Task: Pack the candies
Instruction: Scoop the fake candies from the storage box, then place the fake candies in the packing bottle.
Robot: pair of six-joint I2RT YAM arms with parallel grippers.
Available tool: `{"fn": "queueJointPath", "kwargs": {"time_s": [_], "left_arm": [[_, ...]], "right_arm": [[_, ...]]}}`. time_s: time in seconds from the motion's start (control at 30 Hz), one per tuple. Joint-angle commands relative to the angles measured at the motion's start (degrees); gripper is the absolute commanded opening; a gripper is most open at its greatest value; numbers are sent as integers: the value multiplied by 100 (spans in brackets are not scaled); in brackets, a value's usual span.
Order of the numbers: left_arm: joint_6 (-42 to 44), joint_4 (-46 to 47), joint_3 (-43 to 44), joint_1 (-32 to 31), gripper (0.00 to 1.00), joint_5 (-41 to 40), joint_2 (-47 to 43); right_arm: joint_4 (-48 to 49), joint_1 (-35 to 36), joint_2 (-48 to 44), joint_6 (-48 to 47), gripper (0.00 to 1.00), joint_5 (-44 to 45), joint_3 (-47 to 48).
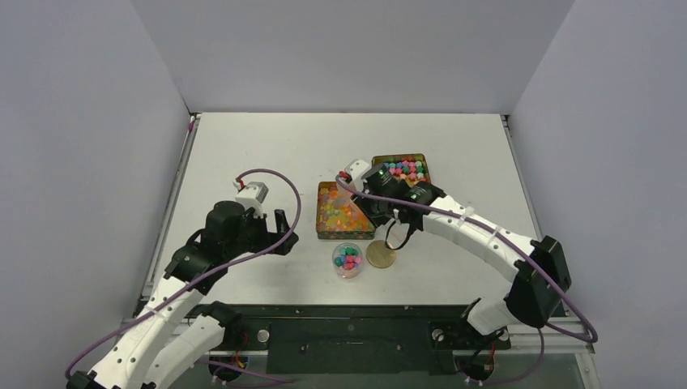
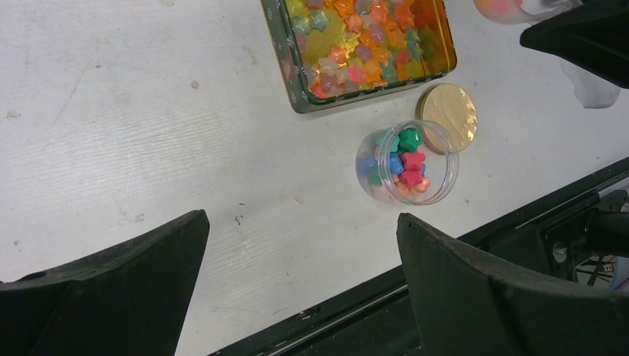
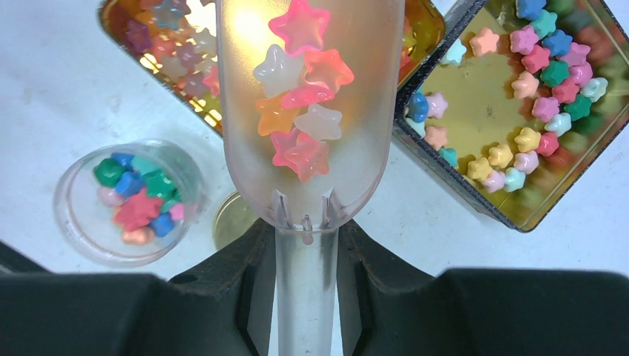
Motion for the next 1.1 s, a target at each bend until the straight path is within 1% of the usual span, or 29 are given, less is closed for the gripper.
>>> {"fn": "queueJointPath", "kwargs": {"time_s": [0.0,0.27,0.5,0.8,1.07], "left_arm": [[52,290,21,-16,96,96,-41],[50,302,12,-16,96,79,-109],[51,312,2,-16,96,98,-147],[70,329,-5,-16,96,159,-140],[86,326,-14,-16,96,188,-130]], "right_arm": [[-83,289,-569,326,0,130,-125],[-826,888,-912,1104,0,403,-260],[-1395,1271,-944,1722,0,350,-361],[-2479,1762,-791,2093,0,17,-62],[-3120,1910,-635,2239,0,-658,188]]}}
